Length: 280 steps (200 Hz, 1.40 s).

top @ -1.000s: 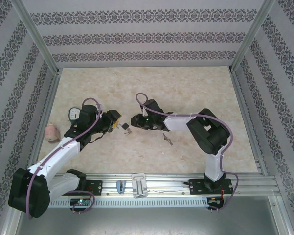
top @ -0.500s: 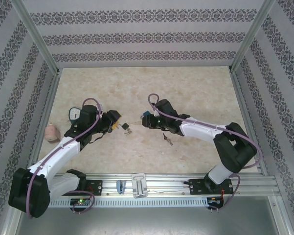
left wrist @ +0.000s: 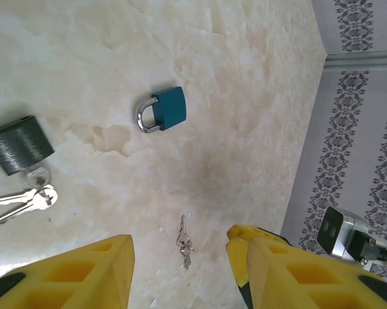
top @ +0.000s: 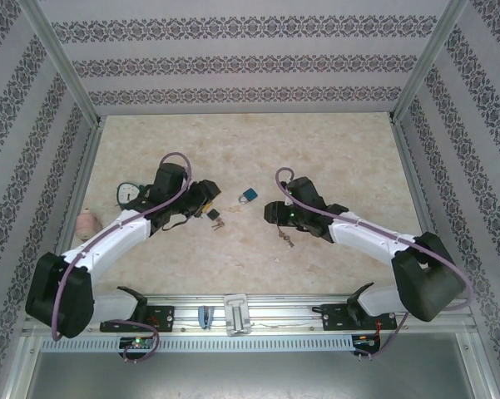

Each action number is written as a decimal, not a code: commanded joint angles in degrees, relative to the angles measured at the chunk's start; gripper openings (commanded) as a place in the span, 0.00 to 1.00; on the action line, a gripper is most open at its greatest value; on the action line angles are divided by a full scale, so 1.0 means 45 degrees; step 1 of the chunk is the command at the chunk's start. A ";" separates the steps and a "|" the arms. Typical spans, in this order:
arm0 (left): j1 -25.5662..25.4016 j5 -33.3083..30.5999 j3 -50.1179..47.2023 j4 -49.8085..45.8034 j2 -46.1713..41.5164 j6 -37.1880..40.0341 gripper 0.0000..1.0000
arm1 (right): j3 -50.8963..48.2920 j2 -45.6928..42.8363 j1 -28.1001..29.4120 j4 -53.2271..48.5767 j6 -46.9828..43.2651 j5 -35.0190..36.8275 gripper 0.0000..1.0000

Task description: Unlock with the key

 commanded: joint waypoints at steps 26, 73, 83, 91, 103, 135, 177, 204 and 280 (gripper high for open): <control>-0.0552 -0.0568 0.1974 -0.0922 0.2063 0.1106 0.50 | -0.0697 -0.1096 -0.0527 -0.0113 -0.0132 0.0233 0.42; -0.0544 -0.0361 0.3933 -0.1209 0.4646 0.1876 0.52 | -0.1150 -0.1642 -0.0661 -0.0278 0.0315 0.0537 0.43; -0.0542 -0.0398 0.4393 -0.1307 0.5208 0.2022 0.52 | -0.1222 -0.1770 -0.0671 -0.0357 0.0422 0.0662 0.43; -0.0533 -0.0456 0.4793 -0.1354 0.5697 0.2196 0.52 | -0.1291 -0.1841 -0.0671 -0.0361 0.0497 0.0703 0.42; -0.0530 -0.0448 0.5453 -0.1459 0.6472 0.2393 0.52 | -0.1345 -0.1863 -0.0681 -0.0359 0.0596 0.0747 0.43; -0.0528 -0.0375 0.7386 -0.1876 0.8573 0.2870 0.53 | -0.1129 -0.1639 -0.0684 -0.0703 0.0709 0.0785 0.42; -0.0517 -0.0187 0.9563 -0.2670 1.0695 0.3318 0.52 | -0.1087 -0.1838 -0.0691 -0.0991 0.0836 0.0975 0.42; -0.0532 0.0014 1.0185 -0.2858 1.1285 0.3408 0.52 | -0.1335 -0.2056 -0.0710 -0.0963 0.0952 0.1200 0.42; -0.0913 0.0691 1.0266 -0.2693 1.1749 0.3339 0.51 | -0.1612 -0.1609 -0.0744 -0.0554 0.1207 0.1104 0.42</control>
